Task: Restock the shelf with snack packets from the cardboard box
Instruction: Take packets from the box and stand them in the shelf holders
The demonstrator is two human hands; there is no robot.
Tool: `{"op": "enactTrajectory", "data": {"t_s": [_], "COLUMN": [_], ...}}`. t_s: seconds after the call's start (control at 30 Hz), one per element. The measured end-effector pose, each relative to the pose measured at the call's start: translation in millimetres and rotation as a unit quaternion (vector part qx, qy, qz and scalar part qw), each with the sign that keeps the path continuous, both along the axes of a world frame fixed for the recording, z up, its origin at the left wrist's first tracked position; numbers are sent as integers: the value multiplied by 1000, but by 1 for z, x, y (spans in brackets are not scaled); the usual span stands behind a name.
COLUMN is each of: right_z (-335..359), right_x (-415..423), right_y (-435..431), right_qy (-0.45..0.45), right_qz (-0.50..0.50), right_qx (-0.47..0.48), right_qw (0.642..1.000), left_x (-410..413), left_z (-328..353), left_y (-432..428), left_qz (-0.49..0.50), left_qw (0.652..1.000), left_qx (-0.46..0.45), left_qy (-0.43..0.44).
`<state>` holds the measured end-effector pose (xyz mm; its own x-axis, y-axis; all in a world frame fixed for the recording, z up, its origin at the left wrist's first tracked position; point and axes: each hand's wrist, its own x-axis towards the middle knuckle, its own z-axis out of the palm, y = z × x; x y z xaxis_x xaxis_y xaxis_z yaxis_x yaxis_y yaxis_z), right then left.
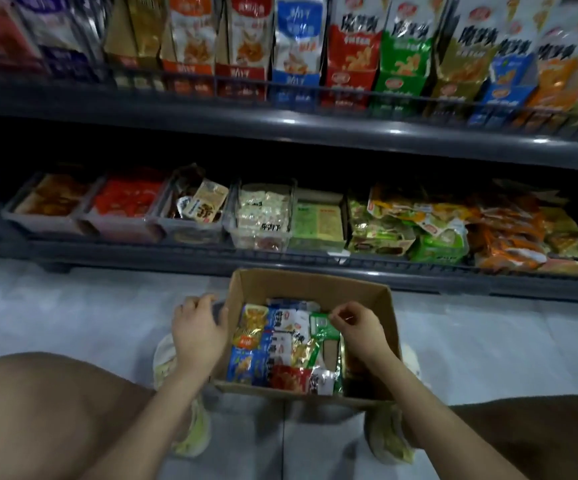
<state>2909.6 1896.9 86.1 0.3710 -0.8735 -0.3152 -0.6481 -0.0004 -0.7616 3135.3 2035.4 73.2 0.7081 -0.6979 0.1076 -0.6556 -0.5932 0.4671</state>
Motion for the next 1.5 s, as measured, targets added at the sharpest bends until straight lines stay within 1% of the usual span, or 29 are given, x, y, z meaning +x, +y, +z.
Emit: {"op": "enactTrajectory", "data": {"t_s": [0.13, 0.2, 0.37, 0.5, 0.6, 0.7, 0.8, 0.83, 0.93, 1.03, 1.1, 1.17, 1.23, 1.27, 1.33, 1.37, 1.4, 1.43, 1.47, 1.5], "right_z": [-61, -88, -147, -183, -199, -207, -220, -222, -219, -200, -183, -164, -147, -142, -128, -120, -113, -105, -98, -89], "right_x": [15, 24, 43, 55, 64, 78, 88, 89, 86, 74, 62, 51, 40, 34, 25, 22, 22, 23, 26, 30], "right_y": [3, 3, 7, 12, 11, 6, 5, 7, 9, 2, -6, -11, -15, -17, -18, -18, -17, -16, -14, -13], "right_qy": [38, 43, 10, -26, -13, -46, -49, -46, -23, -111, -159, -191, -202, -206, -223, -239, -257, -273, -289, -304], "right_qz": [19, 20, -32, -94, -107, -146, -184, -188, -184, -204, -196, -183, -181, -174, -137, -114, -93, -70, -44, -14], "right_qx": [56, 81, 176, 230, 240, 265, 306, 316, 291, 285, 282, 268, 259, 258, 275, 295, 316, 338, 356, 370], "right_qw": [998, 996, 984, 968, 965, 952, 933, 929, 939, 930, 926, 926, 927, 928, 925, 918, 909, 898, 888, 878], "left_x": [5, 8, 11, 5, 3, 1, 0, 0, 1, -1, 0, 3, 4, 4, 1, 0, -3, -6, -11, -16], "left_z": [-38, -55, -100, -117, -117, -115, -116, -116, -116, -114, -113, -117, -115, -113, -105, -97, -86, -77, -67, -55], "left_y": [7, 4, -2, 0, 0, -2, -3, -3, -3, -1, -1, -2, -2, -2, -2, -5, -9, -14, -20, -26], "left_qz": [-3, -4, -35, -33, -34, -29, -30, -31, -31, -32, -28, -18, -17, -17, -21, -38, -69, -116, -168, -211], "left_qw": [998, 998, 992, 991, 993, 994, 995, 995, 995, 995, 995, 992, 989, 990, 996, 997, 996, 992, 985, 977], "left_qx": [43, 48, 85, 48, 23, 28, 37, 37, 32, 29, 39, 55, 74, 85, 88, 65, 34, 10, 3, 16], "left_qy": [37, 51, 84, 117, 107, 97, 84, 83, 86, 84, 89, 115, 131, 112, 18, -27, -51, -50, -26, 21]}}
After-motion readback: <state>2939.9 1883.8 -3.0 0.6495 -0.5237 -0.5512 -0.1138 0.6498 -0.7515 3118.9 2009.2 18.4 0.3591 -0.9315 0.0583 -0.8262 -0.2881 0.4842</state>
